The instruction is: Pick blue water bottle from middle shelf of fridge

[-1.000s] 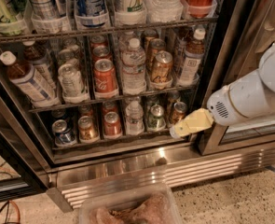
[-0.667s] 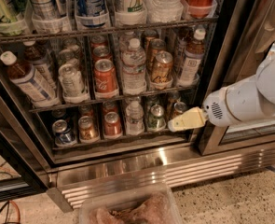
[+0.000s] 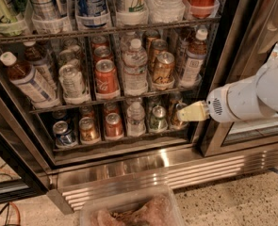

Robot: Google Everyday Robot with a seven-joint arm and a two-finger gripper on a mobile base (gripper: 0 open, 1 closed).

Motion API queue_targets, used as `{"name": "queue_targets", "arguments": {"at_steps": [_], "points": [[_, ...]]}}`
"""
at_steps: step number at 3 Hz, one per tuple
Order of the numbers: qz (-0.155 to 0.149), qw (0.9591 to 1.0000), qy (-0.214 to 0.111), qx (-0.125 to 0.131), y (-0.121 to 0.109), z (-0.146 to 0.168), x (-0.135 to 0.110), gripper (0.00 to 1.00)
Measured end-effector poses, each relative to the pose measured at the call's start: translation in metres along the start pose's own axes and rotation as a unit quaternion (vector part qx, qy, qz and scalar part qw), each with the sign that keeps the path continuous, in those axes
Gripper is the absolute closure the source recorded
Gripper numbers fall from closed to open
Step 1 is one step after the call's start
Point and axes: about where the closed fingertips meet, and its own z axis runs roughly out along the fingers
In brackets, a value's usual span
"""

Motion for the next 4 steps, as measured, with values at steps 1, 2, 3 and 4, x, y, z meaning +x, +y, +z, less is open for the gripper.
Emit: {"name": "queue_targets", "arguments": {"at_steps": [1, 2, 3, 4], "points": [[0.001, 1.0000, -0.001, 0.002, -0.001, 0.000, -0.001, 0.13], [0.001, 1.0000, -0.001, 0.002, -0.001, 0.000, -0.001, 0.00], [0.007, 0.9996, -0.025, -0.008, 0.003, 0.008, -0.005, 0.00], [0.040, 0.9970, -0.060, -0.028, 0.007, 0.025, -0.013, 0.00]]}}
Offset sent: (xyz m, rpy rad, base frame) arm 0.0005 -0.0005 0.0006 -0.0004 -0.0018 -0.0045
